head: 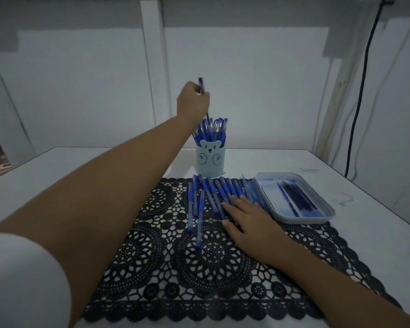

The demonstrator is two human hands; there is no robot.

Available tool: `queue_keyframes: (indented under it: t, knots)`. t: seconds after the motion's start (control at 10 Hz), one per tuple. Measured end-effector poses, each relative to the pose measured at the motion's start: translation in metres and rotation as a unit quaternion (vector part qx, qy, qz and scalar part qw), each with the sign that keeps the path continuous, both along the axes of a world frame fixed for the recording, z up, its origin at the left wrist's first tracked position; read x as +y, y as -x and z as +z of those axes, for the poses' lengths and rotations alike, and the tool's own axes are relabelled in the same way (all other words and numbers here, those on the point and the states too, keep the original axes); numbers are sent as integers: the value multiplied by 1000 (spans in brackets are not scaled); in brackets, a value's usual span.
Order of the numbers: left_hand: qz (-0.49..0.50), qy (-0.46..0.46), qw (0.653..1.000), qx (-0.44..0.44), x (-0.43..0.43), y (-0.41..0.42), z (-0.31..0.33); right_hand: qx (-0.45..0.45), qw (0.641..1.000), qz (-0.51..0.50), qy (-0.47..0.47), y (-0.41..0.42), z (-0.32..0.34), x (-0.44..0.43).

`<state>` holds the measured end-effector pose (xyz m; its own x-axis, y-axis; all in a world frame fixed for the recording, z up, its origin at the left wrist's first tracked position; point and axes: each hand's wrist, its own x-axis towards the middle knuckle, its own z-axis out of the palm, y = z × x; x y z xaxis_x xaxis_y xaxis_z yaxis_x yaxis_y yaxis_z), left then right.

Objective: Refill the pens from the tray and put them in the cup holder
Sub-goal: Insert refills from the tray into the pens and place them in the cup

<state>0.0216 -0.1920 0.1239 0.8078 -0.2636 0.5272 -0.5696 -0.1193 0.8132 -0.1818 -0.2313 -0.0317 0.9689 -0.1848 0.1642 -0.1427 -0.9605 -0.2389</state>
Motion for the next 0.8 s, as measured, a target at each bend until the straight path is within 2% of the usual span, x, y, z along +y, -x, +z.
queue_keyframes:
  t: [0.1, 0.2, 0.4, 0.5, 0.6, 0.8]
  knots:
    - [29, -222, 974, -19, -1, -7, -28, -8, 1000, 3, 2, 0, 0, 0]
    - [51, -335, 939, -49, 7, -13, -43, -5, 1000, 3, 0, 0, 0, 1]
    - [99, -300, 942, -111, 48, 17, -52, -15, 1000, 4, 0, -1, 0, 1]
    - [76, -402, 908, -88, 73, 28, -75, -14, 1000, 3, 3, -2, -1, 2]
    - [-5, -505, 863, -20, 87, 38, -102, -16, 1000, 1, 1, -2, -1, 2]
    - [-45, -537, 842, 19, 91, 45, -114, -23, 1000, 3, -2, -2, -2, 1]
